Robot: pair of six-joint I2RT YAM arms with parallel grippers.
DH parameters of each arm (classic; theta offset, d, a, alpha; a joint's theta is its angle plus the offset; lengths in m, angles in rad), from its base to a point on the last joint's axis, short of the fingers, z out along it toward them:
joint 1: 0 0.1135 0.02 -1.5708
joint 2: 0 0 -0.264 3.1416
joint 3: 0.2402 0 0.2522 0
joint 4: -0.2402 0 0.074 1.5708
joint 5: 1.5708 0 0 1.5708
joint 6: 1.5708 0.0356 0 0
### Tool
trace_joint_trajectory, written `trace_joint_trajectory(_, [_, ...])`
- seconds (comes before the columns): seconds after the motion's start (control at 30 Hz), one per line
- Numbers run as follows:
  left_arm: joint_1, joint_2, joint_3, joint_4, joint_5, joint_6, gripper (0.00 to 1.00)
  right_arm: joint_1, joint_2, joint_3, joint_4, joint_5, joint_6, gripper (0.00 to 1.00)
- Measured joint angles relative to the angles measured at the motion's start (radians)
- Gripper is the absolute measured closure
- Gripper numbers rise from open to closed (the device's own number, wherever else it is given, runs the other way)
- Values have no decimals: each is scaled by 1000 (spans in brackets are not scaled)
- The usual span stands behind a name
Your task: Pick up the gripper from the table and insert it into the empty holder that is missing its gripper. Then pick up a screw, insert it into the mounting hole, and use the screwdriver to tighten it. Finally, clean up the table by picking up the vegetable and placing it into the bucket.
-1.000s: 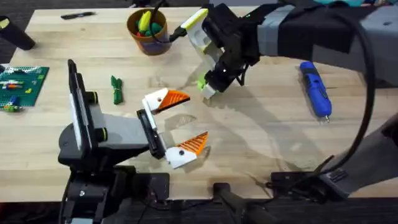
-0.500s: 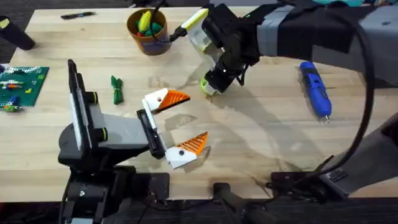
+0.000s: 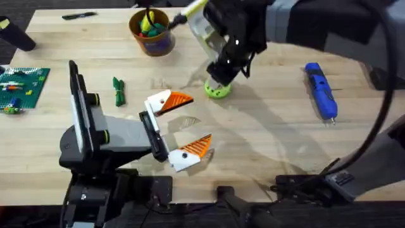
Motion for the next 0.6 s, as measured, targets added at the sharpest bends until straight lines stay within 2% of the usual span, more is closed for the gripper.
trace_joint_trajectory(0.6, [0,0,0,0,0,0,15,17,-26,495,-405,-1,0,996])
